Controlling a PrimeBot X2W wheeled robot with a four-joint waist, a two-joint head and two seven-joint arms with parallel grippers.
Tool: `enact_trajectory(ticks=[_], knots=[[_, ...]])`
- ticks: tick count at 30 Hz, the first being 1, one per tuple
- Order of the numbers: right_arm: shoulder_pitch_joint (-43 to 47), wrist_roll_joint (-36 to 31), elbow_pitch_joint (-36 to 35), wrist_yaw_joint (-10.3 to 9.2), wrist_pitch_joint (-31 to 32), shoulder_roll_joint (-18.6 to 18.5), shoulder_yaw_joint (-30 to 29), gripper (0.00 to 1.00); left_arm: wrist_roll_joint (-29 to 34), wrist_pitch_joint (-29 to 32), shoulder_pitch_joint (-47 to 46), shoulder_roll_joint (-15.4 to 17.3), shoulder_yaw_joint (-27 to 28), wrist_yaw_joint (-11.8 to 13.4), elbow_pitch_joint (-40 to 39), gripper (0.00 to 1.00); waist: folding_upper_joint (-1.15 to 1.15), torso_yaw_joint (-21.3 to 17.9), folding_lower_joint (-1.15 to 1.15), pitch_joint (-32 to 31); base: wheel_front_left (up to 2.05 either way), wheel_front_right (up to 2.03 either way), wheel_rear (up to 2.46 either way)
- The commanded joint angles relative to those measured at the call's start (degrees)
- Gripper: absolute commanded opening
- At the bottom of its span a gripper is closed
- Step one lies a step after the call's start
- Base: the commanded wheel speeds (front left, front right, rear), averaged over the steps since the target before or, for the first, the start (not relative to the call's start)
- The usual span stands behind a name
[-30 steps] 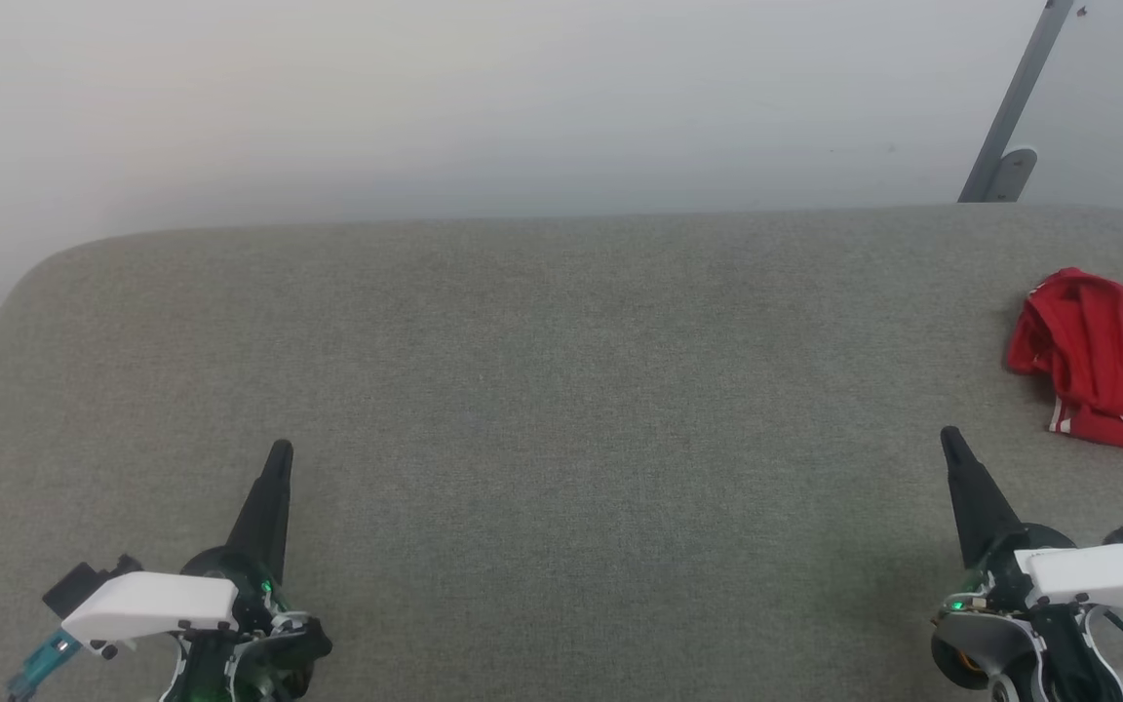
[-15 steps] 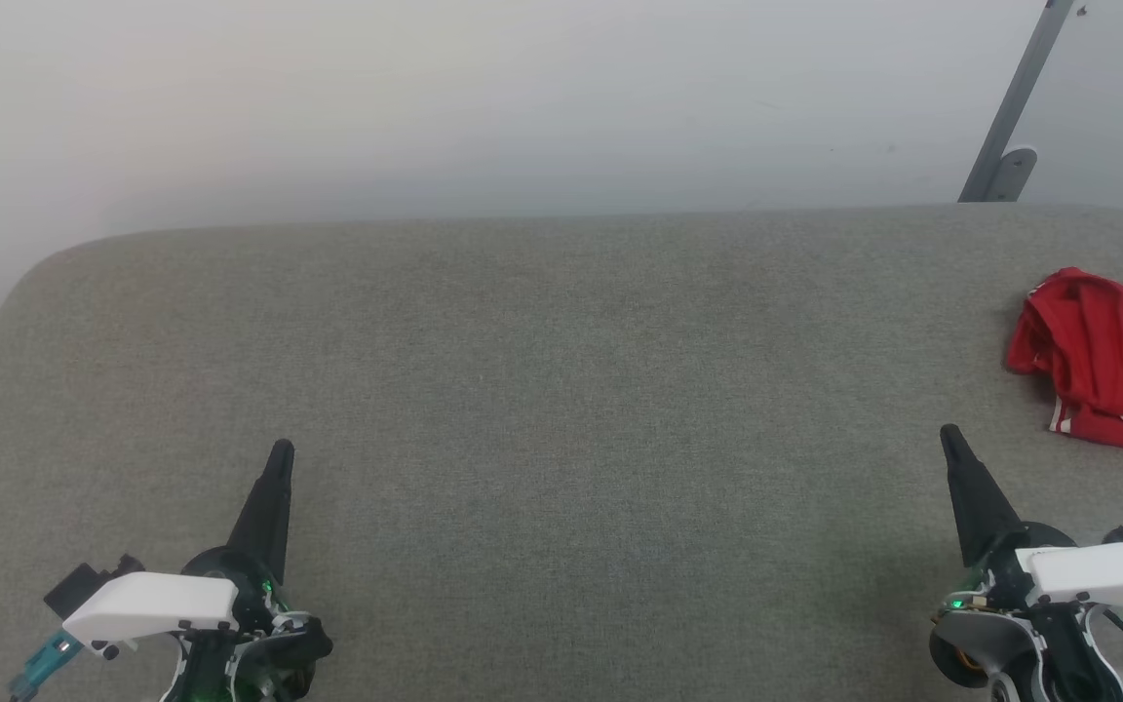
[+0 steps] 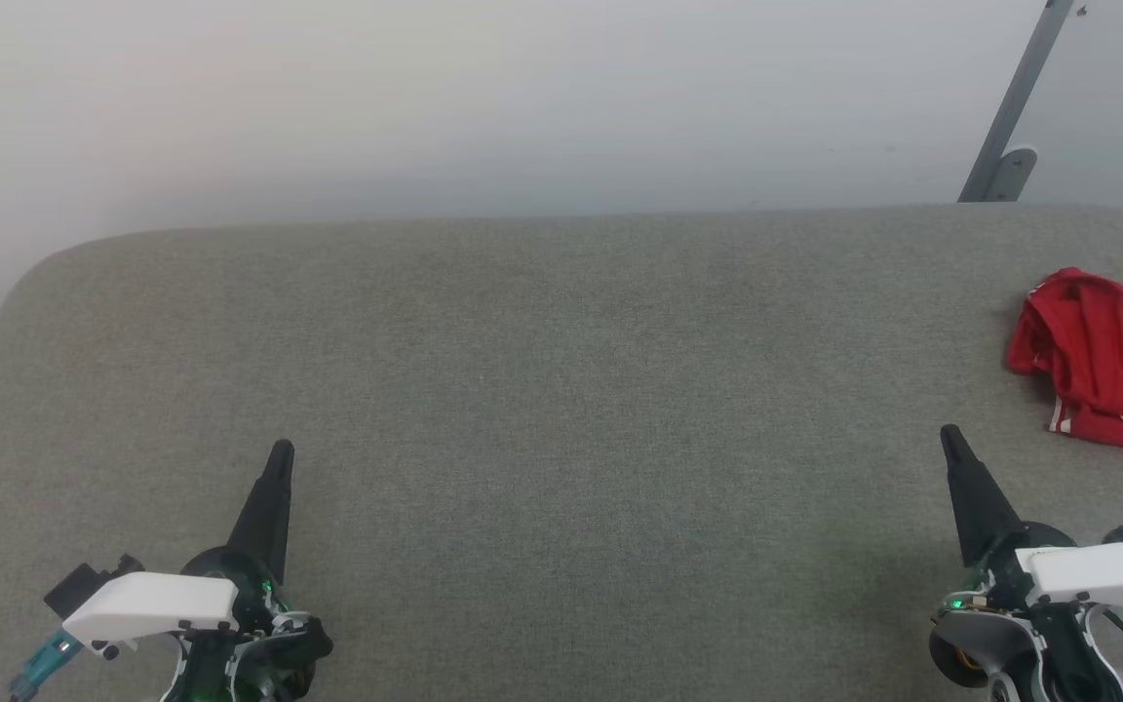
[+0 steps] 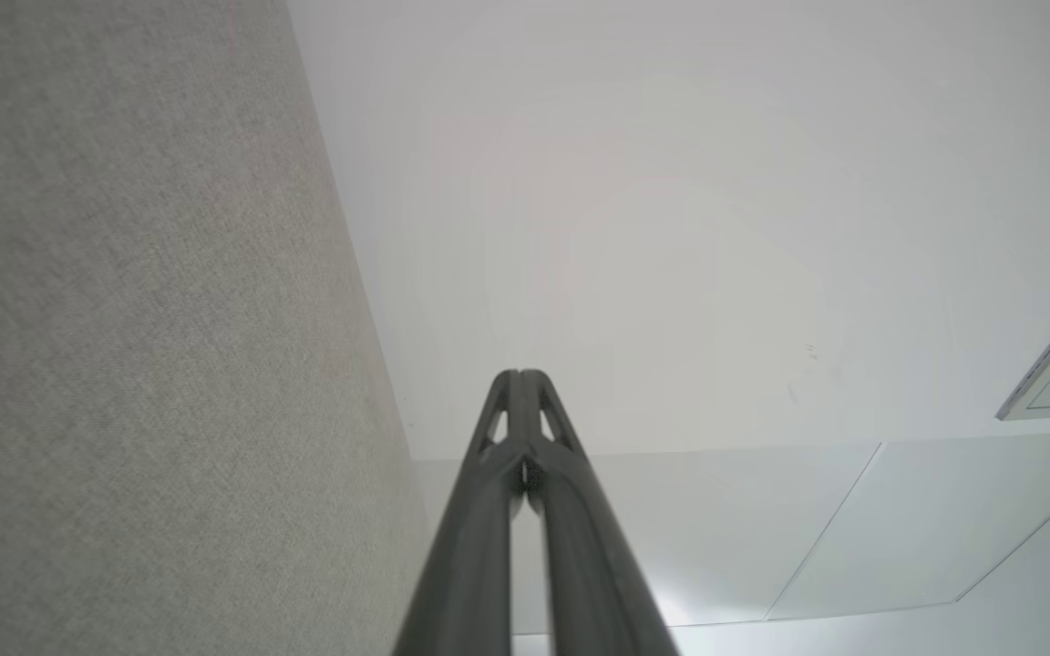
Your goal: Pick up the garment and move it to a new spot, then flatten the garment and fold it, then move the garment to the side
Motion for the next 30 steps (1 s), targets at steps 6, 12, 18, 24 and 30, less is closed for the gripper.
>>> enact_trajectory(ticks=[6,12,18,24,30], knots=[[-0.31,0.24,-0.26,0.02,0.17,0.2,-0.06,0.0,-0.17,0.2,-0.63,-0.14,0.15,-0.16,-0.03,0.0,0.0,0.0,0.0,0.0,0.0,0.0,0.0],[-0.31,0.24,-0.25,0.02,0.17,0.2,-0.04,0.0,-0.18,0.19,-0.63,-0.14,0.15,-0.16,-0.03,0.0,0.0,0.0,0.0,0.0,0.0,0.0,0.0],[-0.31,0.24,-0.25,0.02,0.16,0.2,-0.05,0.0,-0.18,0.19,-0.63,-0.14,0.14,-0.16,-0.03,0.0,0.0,0.0,0.0,0.0,0.0,0.0,0.0],[-0.3,0.25,-0.25,0.02,0.16,0.2,-0.05,0.0,-0.19,0.19,-0.63,-0.14,0.14,-0.16,-0.03,0.0,0.0,0.0,0.0,0.0,0.0,0.0,0.0],[-0.3,0.25,-0.25,0.02,0.16,0.2,-0.03,0.0,-0.19,0.18,-0.63,-0.14,0.13,-0.16,-0.03,0.0,0.0,0.0,0.0,0.0,0.0,0.0,0.0]])
